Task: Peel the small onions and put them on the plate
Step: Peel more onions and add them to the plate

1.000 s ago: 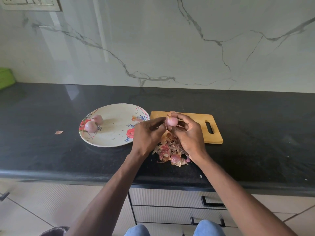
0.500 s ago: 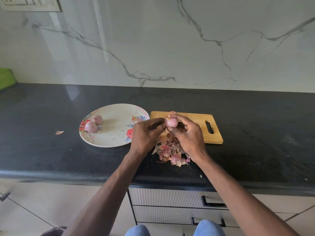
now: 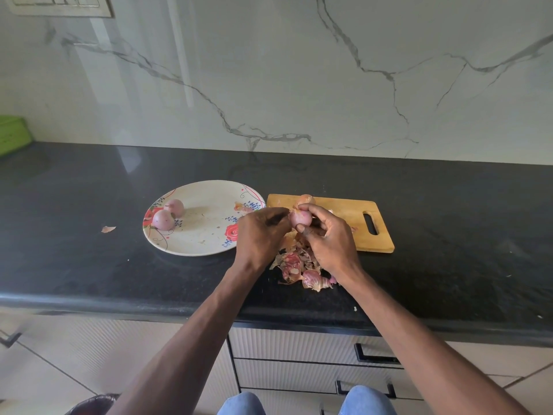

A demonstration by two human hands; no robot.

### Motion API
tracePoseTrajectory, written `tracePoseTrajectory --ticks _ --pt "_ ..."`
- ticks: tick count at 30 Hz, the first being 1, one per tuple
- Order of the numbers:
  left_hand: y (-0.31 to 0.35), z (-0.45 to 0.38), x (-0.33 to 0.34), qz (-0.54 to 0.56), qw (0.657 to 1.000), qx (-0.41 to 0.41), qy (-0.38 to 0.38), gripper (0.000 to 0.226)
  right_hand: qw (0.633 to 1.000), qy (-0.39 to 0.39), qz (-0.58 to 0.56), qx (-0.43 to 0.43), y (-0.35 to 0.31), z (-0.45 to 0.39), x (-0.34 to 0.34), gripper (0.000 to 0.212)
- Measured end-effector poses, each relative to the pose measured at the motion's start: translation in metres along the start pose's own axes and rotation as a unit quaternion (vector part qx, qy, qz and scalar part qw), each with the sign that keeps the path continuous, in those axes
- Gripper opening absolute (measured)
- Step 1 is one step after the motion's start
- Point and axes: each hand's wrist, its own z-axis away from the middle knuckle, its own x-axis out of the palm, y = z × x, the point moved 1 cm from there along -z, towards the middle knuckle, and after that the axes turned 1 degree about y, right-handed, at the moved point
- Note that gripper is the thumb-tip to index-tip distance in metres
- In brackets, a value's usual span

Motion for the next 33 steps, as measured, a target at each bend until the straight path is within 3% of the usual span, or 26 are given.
tracePoseTrajectory --ticks 9,14,19,23,26,29,33 --pt "-0.003 -0.003 -0.002 0.009 0.999 -0.022 0.031 0.016 0.998 -0.02 -0.058 0.034 -0.001 -0.002 0.0 0.035" --pt "-0.002 -0.005 -0.002 0.027 0.997 -0.042 0.051 0.016 0.98 -0.038 -0.176 0.081 -0.006 -0.001 -0.001 0.035" --pt "-0.009 -0.011 -0.005 0.022 0.993 -0.067 0.091 0.015 0.909 -0.063 -0.387 0.141 -0.011 -0.003 -0.004 0.038" --pt "-0.011 -0.01 -0.004 -0.103 0.989 -0.041 0.099 0.021 0.861 -0.083 -0.474 0.163 -0.015 -0.005 -0.01 0.045" --pt "-0.014 -0.01 0.0 -0.192 0.977 -0.024 0.086 0.023 0.866 -0.074 -0.467 0.165 -0.014 -0.005 -0.01 0.041" --pt "-0.015 -0.009 0.003 -0.234 0.971 -0.008 0.052 0.025 0.9 -0.04 -0.406 0.15 -0.01 -0.005 -0.009 0.034" --pt "-0.011 -0.008 0.0 -0.152 0.986 0.049 0.047 0.027 0.965 0.004 -0.248 0.088 -0.006 -0.004 -0.007 0.036"
